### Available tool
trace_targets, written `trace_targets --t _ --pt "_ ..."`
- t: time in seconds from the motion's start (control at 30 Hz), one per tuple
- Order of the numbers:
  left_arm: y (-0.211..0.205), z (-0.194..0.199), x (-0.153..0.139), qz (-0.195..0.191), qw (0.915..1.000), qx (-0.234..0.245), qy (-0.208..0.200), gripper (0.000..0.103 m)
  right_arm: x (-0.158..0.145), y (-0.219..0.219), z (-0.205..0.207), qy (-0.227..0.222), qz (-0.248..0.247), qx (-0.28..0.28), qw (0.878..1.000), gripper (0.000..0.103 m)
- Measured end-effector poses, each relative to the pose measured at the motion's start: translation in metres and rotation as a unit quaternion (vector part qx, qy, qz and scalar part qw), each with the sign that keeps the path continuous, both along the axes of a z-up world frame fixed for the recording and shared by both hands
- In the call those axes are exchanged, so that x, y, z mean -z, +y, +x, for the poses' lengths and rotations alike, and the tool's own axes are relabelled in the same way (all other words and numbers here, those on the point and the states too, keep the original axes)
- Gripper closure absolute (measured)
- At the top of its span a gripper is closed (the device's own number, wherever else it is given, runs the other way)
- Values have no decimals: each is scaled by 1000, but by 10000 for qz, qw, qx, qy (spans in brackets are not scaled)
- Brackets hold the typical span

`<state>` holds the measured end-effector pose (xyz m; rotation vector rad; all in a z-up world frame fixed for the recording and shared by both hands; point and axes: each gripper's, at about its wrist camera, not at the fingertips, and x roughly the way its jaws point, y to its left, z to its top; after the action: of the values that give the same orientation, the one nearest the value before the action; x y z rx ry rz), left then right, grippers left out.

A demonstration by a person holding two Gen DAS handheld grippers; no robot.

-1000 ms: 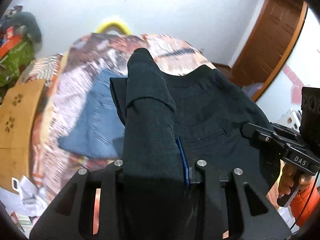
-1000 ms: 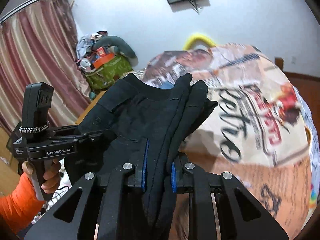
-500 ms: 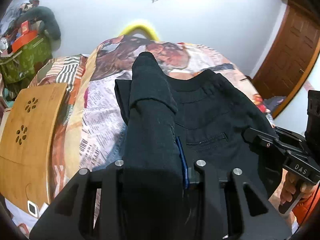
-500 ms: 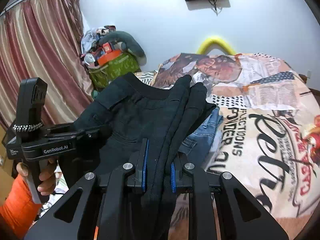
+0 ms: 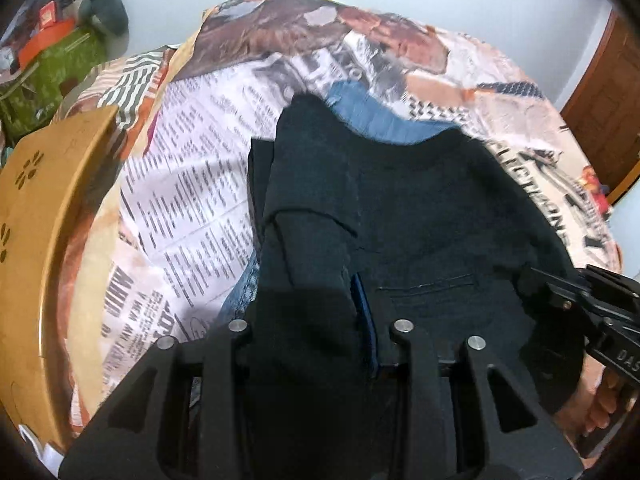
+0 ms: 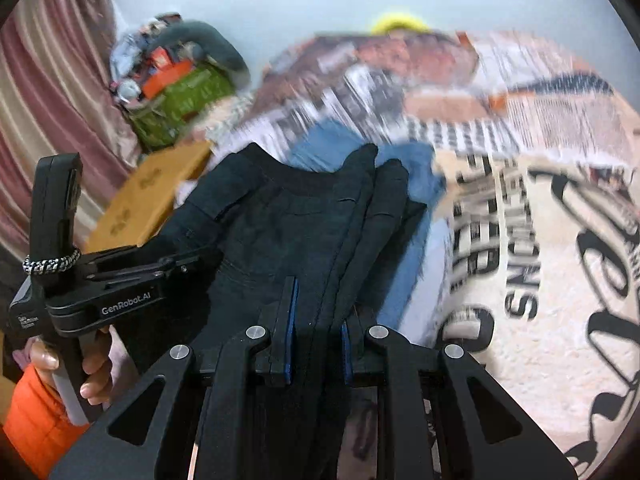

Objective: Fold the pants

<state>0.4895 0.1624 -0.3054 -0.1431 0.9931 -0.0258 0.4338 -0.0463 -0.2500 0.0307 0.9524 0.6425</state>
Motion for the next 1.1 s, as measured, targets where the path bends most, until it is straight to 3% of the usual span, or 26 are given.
trace_targets --t 0.2,0.3,0.47,0.63,0.77,0.97,1.1 --pt "5 -11 -5 -29 9999 -146 19 58 -1 -4 -7 121 -253 27 9996 80" --pt "4 -20 -21 209 9996 -163 -93 58 -7 -6 -17 41 -473 82 9988 77" --pt "-1 -52 -63 465 9983 -125 -333 56 -29 -16 -39 -141 -383 87 9991 70" --pt "-14 -95 -117 715 9945 -44 -765 56 -82 -28 -75 -673 -68 98 9977 70" --pt "-28 -137 -168 684 9902 29 -1216 56 -129 -40 -111 -1207 171 68 9925 70" --pt "-45 -207 -238 593 9796 83 -1917 56 -198 -65 -183 -2090 627 64 9759 70" --pt "-54 -257 -274 584 9695 8 -2378 56 -227 -81 -228 -2502 820 33 9647 70"
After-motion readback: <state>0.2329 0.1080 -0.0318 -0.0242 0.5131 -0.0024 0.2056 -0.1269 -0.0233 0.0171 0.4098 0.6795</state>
